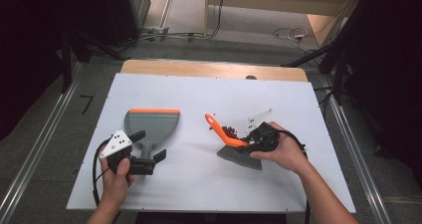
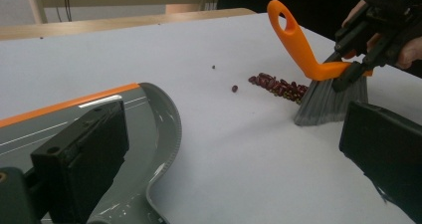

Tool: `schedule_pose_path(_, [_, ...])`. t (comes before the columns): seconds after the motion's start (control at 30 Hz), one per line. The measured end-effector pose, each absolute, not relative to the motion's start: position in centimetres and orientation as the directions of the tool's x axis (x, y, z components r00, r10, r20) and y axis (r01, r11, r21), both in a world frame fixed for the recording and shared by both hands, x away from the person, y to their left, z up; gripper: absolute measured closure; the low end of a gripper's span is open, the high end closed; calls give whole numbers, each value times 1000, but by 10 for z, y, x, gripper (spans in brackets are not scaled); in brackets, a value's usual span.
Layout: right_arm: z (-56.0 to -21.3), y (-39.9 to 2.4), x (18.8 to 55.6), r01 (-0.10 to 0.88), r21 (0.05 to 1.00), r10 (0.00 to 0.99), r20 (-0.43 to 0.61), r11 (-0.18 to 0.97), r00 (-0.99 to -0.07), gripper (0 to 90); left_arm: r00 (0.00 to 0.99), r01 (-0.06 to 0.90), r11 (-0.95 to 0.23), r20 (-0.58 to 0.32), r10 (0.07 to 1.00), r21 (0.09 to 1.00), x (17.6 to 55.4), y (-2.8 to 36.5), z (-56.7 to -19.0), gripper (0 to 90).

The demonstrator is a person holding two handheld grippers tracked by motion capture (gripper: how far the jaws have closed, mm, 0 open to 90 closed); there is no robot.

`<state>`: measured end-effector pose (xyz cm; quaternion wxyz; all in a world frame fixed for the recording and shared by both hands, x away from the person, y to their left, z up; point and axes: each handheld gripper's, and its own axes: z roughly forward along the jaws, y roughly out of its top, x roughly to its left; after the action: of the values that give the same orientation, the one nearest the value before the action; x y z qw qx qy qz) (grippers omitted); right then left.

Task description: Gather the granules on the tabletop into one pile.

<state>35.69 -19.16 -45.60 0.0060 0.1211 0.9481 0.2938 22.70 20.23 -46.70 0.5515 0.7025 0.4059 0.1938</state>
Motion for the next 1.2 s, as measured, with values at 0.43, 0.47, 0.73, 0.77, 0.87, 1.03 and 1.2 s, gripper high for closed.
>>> schedule_pose_path(0.43, [-453, -188, 380, 211, 553, 231, 35, 806, -972, 673, 594, 362, -63, -178, 784, 930, 228, 203, -468, 0])
schedule_pose_path(0.47, [-453, -188, 381, 210, 554, 233, 29, 806, -972, 673, 594, 362, -64, -178, 785, 930, 228, 203, -468, 0])
schedule_pose_path(0.73, [-450, -186, 388, 200, 556, 237, 6, 806, -972, 675, 596, 360, -63, -177, 783, 931, 227, 202, -468, 0])
schedule_pose_path(0.77, [-449, -186, 388, 211, 552, 247, 9, 807, -969, 676, 595, 361, -65, -176, 784, 930, 227, 203, -468, 0])
schedule_pose_path(0.87, [-445, -185, 387, 216, 553, 253, 9, 805, -967, 679, 594, 361, -63, -177, 785, 931, 227, 203, -468, 0])
schedule_pose_path(1.03, [-434, -185, 384, 261, 579, 292, 40, 773, -955, 679, 593, 360, -62, -177, 785, 931, 228, 204, -467, 0])
schedule_pose_path(1.2, [-422, -167, 381, 391, 595, 400, 125, 702, -908, 679, 594, 360, -63, -176, 785, 931, 228, 203, -467, 0])
